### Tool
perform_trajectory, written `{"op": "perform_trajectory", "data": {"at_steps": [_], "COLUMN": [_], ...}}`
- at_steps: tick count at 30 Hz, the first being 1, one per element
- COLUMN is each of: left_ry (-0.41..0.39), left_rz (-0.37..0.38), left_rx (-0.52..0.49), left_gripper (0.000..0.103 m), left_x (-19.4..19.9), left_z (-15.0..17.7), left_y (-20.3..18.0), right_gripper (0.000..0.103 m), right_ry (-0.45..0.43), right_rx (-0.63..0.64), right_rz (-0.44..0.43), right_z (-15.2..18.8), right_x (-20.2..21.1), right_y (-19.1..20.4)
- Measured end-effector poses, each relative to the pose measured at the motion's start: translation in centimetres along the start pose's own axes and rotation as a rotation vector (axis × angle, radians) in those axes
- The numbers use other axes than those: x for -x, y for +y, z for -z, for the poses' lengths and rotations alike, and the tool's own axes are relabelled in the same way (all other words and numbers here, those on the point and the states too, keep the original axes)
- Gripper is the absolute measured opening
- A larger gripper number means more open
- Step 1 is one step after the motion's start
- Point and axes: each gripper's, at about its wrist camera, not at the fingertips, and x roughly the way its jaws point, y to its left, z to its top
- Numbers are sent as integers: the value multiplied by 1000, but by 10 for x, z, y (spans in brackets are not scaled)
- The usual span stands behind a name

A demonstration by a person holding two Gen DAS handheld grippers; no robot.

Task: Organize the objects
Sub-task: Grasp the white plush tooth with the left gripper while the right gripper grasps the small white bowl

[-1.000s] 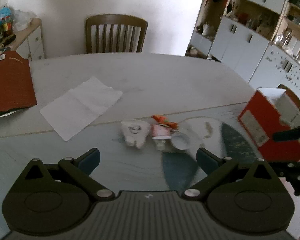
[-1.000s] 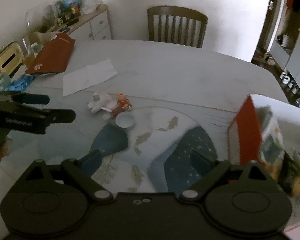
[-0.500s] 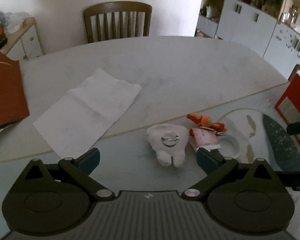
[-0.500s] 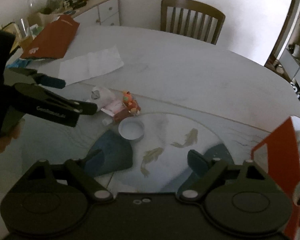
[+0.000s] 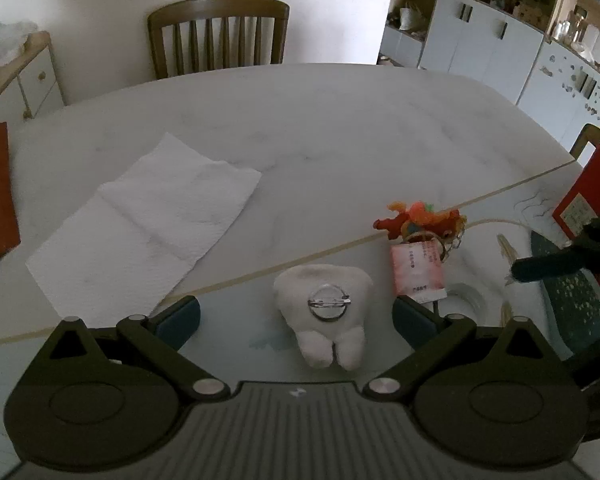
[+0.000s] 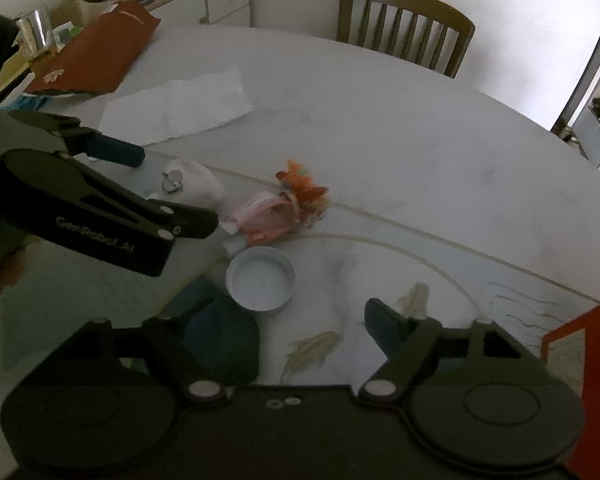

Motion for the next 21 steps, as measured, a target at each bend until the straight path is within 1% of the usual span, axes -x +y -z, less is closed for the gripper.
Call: {"op": "perform_trajectory", "data": {"at_steps": [5, 7, 8, 10, 11, 13, 14, 15, 16, 18, 21], "left_ry": [-4, -9, -12, -18, -20, -22, -24, -25, -24, -21, -21], "left_rz": [9, 6, 7, 13, 15, 15, 17, 20, 26, 35, 45], "left_rx": [-1, -5, -6, -9, -14, -30, -38, -45, -46, -43, -42], "left_gripper": [101, 97, 95, 85, 82, 68, 64, 56, 51, 50, 48], "left_x": [-1, -1, 0, 1, 3, 4, 5, 6, 6, 7, 9], "left_z": [0, -1, -1, -1, 0, -1, -1, -1, -2, -2, 1], "left_y": [-1, -1, -2, -3, -4, -6, -7, -9, -9, -10, -12], "right_gripper": [71, 65, 63, 58, 57, 53, 51, 47, 42, 38, 38], "right_ry": [-14, -22, -25, -31, -32, -36, -37, -38, -39, -37, -33], "right_rx": [0, -2, -2, 1, 2, 6, 7, 6, 6, 5, 10], "right_rz": [-16, -23, -27, -30, -34, -37, -38, -38, -37, -37, -24], "right_z": [-2, -4, -4, -5, -5, -5, -5, -5, -5, -6, -4], "right_x": [-5, -6, -7, -7, -7, -6, -6, -6, -5, -5, -4], "right_y": [1, 1, 2, 4, 4, 6, 6, 6, 6, 6, 8]}}
